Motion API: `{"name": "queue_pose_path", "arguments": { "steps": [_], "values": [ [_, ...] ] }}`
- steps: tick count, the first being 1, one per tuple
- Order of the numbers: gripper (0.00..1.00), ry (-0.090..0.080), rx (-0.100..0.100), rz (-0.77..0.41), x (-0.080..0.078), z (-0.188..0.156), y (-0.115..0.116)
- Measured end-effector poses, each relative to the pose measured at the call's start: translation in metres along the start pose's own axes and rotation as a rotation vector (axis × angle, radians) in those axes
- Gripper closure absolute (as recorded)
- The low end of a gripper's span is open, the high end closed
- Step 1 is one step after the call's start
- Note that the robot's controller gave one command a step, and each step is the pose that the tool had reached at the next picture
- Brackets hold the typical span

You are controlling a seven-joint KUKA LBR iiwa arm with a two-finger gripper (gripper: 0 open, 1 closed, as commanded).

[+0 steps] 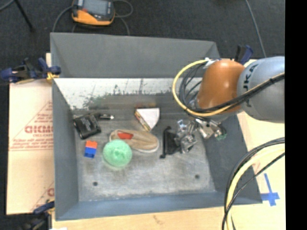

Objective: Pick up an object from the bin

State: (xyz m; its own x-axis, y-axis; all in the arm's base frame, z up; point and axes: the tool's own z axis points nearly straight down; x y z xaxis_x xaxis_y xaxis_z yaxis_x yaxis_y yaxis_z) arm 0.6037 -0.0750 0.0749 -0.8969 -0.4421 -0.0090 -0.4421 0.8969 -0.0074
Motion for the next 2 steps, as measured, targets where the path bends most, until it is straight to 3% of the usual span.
{"name": "queue_pose_path", "arguments": {
  "steps": [1,2],
  "values": [
    [0.00,0.003,-0.002,-0.001,0.0010,0.0018,0.0006],
    [1.00,0.000,0.000,-0.001,0.0000,0.0001,0.0000]
  ]
}}
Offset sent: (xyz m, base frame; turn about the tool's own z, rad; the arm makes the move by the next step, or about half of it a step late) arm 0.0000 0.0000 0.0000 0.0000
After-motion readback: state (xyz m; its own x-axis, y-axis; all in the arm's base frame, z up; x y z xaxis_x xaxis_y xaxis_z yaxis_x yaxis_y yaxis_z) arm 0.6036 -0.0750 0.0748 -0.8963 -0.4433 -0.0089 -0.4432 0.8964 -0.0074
